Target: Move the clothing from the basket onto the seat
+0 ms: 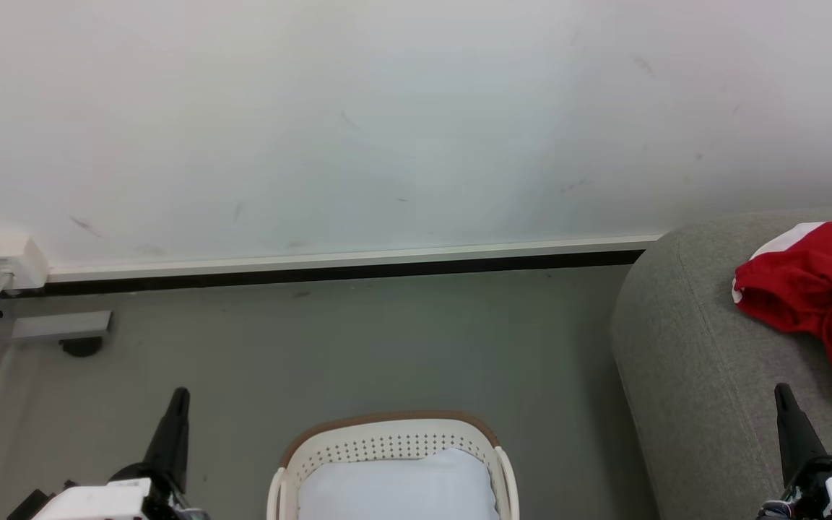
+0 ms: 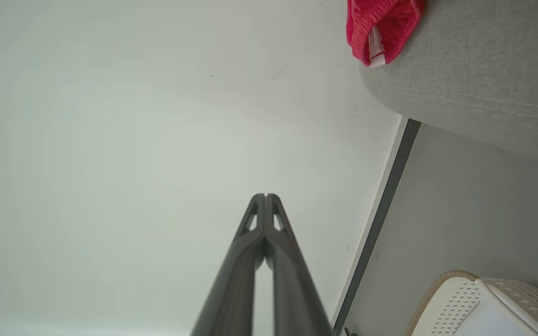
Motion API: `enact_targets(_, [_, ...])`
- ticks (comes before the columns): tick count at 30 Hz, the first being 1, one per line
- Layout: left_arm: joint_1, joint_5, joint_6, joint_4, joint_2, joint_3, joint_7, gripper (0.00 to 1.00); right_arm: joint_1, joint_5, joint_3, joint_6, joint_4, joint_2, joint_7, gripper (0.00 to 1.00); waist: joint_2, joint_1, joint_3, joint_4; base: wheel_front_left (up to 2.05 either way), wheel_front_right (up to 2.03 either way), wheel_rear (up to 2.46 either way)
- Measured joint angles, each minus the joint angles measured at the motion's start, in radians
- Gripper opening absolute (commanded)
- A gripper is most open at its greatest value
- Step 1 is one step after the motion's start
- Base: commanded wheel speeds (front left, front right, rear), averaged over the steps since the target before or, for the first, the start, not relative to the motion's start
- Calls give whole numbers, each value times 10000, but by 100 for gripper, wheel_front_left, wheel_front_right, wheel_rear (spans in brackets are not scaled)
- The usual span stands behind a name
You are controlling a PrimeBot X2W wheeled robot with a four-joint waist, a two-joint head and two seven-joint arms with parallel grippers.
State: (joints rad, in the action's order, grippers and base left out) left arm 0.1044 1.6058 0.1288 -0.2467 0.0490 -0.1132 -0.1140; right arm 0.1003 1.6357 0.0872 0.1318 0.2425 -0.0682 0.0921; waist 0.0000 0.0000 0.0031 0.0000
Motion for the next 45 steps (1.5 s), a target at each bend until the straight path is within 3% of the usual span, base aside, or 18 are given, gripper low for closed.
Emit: enact_targets(45, [1, 2, 0, 2, 0, 0, 0, 0, 5, -81, 121, 0, 4, 67, 115, 0, 0, 0, 0, -1, 0, 0, 0])
